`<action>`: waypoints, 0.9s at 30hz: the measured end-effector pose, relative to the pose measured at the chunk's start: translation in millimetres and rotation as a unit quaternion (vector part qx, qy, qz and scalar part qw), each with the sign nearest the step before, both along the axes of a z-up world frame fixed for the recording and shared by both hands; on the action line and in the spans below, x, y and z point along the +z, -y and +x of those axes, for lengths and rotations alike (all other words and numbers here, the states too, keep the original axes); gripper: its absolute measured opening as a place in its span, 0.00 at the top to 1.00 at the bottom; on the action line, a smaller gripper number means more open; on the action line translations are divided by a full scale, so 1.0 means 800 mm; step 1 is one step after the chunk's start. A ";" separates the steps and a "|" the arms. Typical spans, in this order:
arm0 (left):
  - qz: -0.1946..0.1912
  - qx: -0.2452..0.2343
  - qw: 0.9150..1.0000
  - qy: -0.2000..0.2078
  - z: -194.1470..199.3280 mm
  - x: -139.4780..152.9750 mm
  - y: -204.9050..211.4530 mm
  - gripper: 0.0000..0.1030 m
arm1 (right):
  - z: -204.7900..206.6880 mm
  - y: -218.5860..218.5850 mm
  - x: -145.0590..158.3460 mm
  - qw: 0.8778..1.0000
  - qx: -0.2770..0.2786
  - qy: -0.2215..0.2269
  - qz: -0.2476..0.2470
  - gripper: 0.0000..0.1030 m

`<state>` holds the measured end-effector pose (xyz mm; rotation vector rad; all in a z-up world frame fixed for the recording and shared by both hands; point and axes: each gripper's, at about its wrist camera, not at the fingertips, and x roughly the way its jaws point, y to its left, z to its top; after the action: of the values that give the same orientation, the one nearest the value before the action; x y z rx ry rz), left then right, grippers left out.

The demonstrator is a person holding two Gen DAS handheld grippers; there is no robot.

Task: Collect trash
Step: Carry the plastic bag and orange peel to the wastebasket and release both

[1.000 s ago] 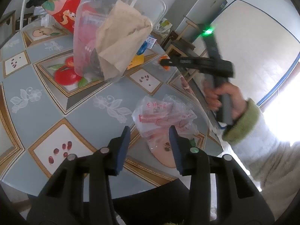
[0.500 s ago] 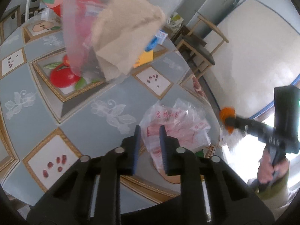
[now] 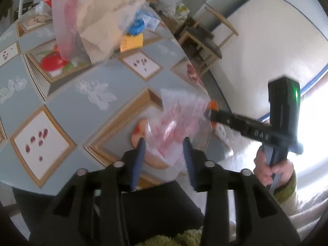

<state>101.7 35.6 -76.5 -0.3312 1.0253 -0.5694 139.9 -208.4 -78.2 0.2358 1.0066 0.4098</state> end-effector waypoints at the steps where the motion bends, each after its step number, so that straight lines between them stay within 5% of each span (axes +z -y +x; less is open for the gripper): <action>1: -0.001 0.001 1.000 -0.002 0.005 0.000 -0.001 0.64 | 0.000 0.003 0.000 1.000 -0.003 0.000 0.000 0.85; 10: 0.027 -0.006 0.999 -0.021 0.037 -0.014 0.021 0.67 | -0.004 0.028 -0.002 0.999 -0.030 -0.003 0.013 0.85; 13: 0.044 -0.008 0.999 -0.020 0.034 -0.014 0.027 0.76 | -0.003 0.031 -0.002 0.999 -0.034 -0.003 0.016 0.85; 27: 0.091 -0.025 0.994 0.047 0.016 0.024 0.063 0.87 | -0.016 0.056 0.012 0.997 -0.063 0.019 0.030 0.85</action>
<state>114.7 -15.2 -57.2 -0.1167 0.9893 -0.5270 127.4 -252.9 -68.6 0.3417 0.9375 0.3284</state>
